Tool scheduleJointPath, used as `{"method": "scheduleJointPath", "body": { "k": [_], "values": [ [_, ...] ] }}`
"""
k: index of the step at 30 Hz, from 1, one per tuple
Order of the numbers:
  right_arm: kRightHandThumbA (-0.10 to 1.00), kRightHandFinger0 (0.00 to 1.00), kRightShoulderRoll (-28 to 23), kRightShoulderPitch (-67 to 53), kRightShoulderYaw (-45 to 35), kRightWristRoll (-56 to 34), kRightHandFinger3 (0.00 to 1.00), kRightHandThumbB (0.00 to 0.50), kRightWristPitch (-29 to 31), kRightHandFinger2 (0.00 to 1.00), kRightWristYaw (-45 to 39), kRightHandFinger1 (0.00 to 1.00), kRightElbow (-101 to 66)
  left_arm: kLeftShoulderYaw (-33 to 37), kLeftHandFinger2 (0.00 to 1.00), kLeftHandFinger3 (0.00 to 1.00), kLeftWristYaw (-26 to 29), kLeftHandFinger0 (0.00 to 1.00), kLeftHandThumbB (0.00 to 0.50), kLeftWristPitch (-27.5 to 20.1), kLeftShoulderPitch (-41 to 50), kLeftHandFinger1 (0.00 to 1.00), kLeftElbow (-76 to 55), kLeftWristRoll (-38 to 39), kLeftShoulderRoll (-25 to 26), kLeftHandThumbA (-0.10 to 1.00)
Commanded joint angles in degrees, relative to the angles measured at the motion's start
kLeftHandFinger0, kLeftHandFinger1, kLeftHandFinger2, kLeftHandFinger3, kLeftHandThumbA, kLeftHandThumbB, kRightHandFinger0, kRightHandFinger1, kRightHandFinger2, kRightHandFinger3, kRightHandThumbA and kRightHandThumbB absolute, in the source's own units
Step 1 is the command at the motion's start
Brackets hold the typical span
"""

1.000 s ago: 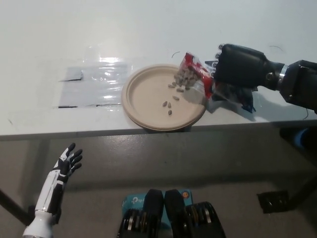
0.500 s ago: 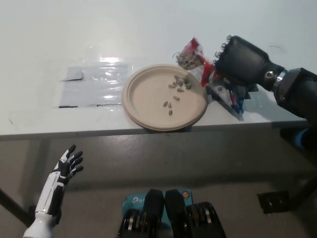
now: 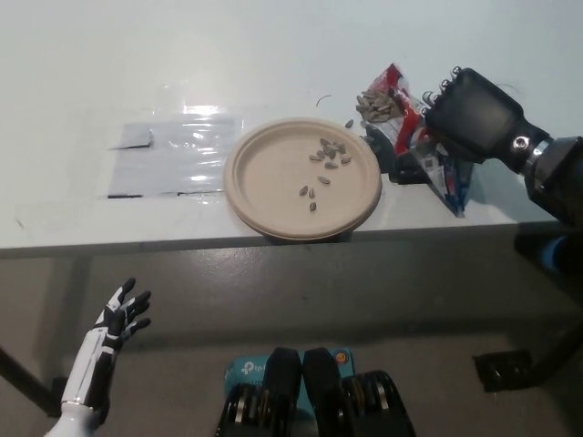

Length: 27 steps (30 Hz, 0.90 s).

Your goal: The robot picks up a small bag of sunflower seeds on the right hand side and take it to the empty plate on the left hand side then pours some sunflower seeds on to the plate.

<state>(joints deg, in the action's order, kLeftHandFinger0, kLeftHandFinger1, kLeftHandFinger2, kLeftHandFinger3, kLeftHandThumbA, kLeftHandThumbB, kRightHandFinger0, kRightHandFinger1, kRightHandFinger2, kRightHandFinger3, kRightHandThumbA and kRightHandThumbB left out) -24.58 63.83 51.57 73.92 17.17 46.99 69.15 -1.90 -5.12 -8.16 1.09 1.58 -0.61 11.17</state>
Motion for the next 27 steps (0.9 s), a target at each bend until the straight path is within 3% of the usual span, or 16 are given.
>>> {"method": "scheduleJointPath", "body": {
  "k": [1, 3, 4, 6, 8, 9, 12, 13, 15, 16, 18, 20, 22, 25, 27],
  "values": [
    [-0.1, 0.0, -2.3, 3.9, 1.2, 0.4, 0.09, 0.319, -1.8, 0.43, 4.5, 0.0, 1.3, -0.5, 0.9, 1.0, 0.2, 0.89, 0.137, -1.3, 0.1, 0.91, -2.2, -0.1, 0.4, 1.0],
    [-0.1, 0.0, -2.9, 4.0, 2.0, 0.6, 0.09, 0.354, -2.3, 0.46, 4.1, 0.0, 1.5, -0.6, 0.89, 1.0, 0.3, 0.88, 0.142, -1.1, 0.4, 0.91, -2.4, 0.0, 0.3, 1.0],
    [-0.1, 0.0, -3.3, 4.2, 2.6, 1.2, 0.14, 0.356, -2.7, 0.45, 4.0, 0.0, 1.1, -0.6, 0.89, 1.0, 0.2, 0.88, 0.148, -1.1, 0.5, 0.91, -2.3, 0.1, 0.3, 1.0],
    [-0.08, 0.0, -4.0, 4.4, 3.5, 1.6, 0.21, 0.368, -3.0, 0.3, 3.8, 0.0, 0.3, -0.7, 0.88, 1.0, 0.3, 0.88, 0.149, -1.6, 0.8, 0.92, -2.1, 0.0, 0.3, 1.0],
    [-0.09, 0.0, -4.4, 4.6, 4.1, 1.8, 0.26, 0.347, -3.4, 0.19, 3.8, 0.0, 0.0, -0.8, 0.88, 1.0, 0.3, 0.88, 0.153, -1.7, 0.9, 0.92, -2.1, -0.2, 0.4, 1.0],
    [-0.09, 0.0, -4.4, 4.7, 4.4, 1.9, 0.25, 0.345, -3.6, 0.12, 3.8, 0.0, 0.4, -0.7, 0.87, 1.0, 0.3, 0.88, 0.152, -1.8, 0.9, 0.91, -2.1, -0.3, 0.5, 1.0],
    [-0.1, 0.0, -4.2, 4.9, 5.1, 2.0, 0.28, 0.346, -3.3, 0.08, 4.4, 0.0, 1.3, -0.8, 0.86, 1.0, 0.2, 0.87, 0.15, -1.4, 1.0, 0.89, -2.1, -0.1, 0.3, 1.0],
    [-0.1, 0.0, -3.8, 5.0, 5.7, 2.4, 0.19, 0.343, -3.6, 0.04, 5.1, 0.0, 2.3, -0.7, 0.84, 1.0, 0.3, 0.85, 0.15, -1.5, 1.0, 0.88, -2.2, -0.4, 0.3, 1.0],
    [-0.1, 0.0, -3.3, 4.9, 6.4, 2.5, 0.16, 0.346, -3.7, 0.03, 6.5, 0.0, 3.3, -0.7, 0.83, 1.0, 0.6, 0.84, 0.153, -1.5, 1.0, 0.87, -2.3, -1.0, 0.3, 1.0],
    [-0.1, 0.0, -2.9, 5.0, 7.3, 3.2, 0.09, 0.331, -4.3, 0.01, 7.2, 0.0, 3.7, -0.7, 0.83, 1.0, 0.3, 0.84, 0.16, -1.7, 0.9, 0.87, -2.1, -0.5, 0.4, 1.0],
    [-0.1, 0.0, -2.5, 5.1, 8.1, 3.1, 0.07, 0.307, -4.1, 0.07, 7.6, 0.0, 4.2, -0.6, 0.83, 1.0, 0.1, 0.84, 0.161, -1.2, 0.7, 0.87, -2.3, -0.3, 0.3, 1.0],
    [-0.08, 0.0, -1.8, 5.0, 7.9, 2.4, 0.26, 0.311, -4.6, 0.18, 5.8, 0.0, 4.2, -0.7, 0.81, 1.0, 0.1, 0.84, 0.15, -1.0, 0.6, 0.86, -2.5, -0.2, 0.3, 1.0],
    [-0.07, 0.0, -1.1, 4.9, 7.9, 2.2, 0.24, 0.314, -5.6, 0.17, 5.5, 0.0, 4.4, -0.7, 0.81, 1.0, 0.0, 0.84, 0.153, -0.7, 0.5, 0.86, -2.8, -0.2, 0.4, 1.0],
    [-0.1, 0.0, -0.4, 5.2, 7.2, 1.2, 0.08, 0.251, -5.0, 0.11, 7.1, 0.0, 4.7, -0.5, 0.81, 1.0, 0.1, 0.83, 0.147, -0.6, 0.2, 0.86, -3.0, -1.0, 0.7, 1.0],
    [-0.1, 0.0, 0.0, 5.5, 7.1, 1.1, 0.04, 0.241, -4.7, 0.29, 7.9, 0.0, 4.6, -0.4, 0.81, 1.0, -0.1, 0.83, 0.153, -0.7, -0.1, 0.86, -2.9, -1.2, 0.7, 1.0]
  ]
}}
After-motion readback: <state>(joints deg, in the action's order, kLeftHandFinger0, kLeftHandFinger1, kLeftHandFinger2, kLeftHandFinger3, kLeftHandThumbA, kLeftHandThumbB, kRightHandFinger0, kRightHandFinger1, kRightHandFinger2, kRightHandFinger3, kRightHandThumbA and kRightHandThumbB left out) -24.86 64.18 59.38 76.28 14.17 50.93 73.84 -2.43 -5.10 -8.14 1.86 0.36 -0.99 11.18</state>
